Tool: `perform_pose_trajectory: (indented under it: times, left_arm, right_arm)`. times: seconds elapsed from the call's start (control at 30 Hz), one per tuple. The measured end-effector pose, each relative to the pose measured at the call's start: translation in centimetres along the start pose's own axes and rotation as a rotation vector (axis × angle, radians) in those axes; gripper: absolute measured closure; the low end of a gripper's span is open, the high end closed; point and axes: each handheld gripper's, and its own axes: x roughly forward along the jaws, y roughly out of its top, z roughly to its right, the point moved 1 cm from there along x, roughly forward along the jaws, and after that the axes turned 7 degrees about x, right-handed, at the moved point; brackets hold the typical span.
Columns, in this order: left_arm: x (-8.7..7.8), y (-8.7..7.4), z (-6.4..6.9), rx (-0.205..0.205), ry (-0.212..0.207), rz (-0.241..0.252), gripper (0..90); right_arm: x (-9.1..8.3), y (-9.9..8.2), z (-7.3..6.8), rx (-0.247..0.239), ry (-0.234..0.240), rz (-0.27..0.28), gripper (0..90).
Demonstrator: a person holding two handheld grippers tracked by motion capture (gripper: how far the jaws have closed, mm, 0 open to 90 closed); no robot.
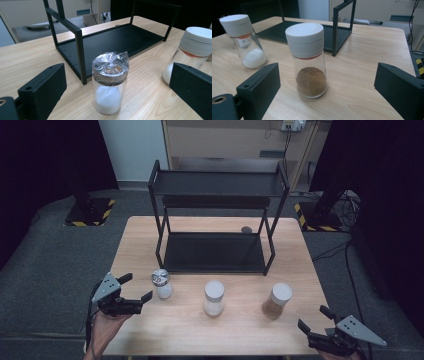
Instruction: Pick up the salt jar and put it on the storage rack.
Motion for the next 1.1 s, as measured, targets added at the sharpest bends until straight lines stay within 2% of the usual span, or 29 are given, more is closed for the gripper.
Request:
perform_pose_trajectory:
  times: [0.3,0.6,1.1]
  left_arm:
    - [2.1,0.4,-0.3,0.001,0.005,-0.028,0.1]
    - [3.5,0.6,-0.5,0.003,0.005,-0.05,0.2]
    - [5.8,-0.1,-0.7,-0.006,-0.014,-0.063,3.3]
  right_arm:
    - [0.0,0.0,0.0,-0.001,0.0,0.001,7.0]
    - [0.0,0.0,0.0,0.0,0.001,0.002,7.0]
    - [0.0,0.0,0.0,-0.001,0.004,0.0,7.0]
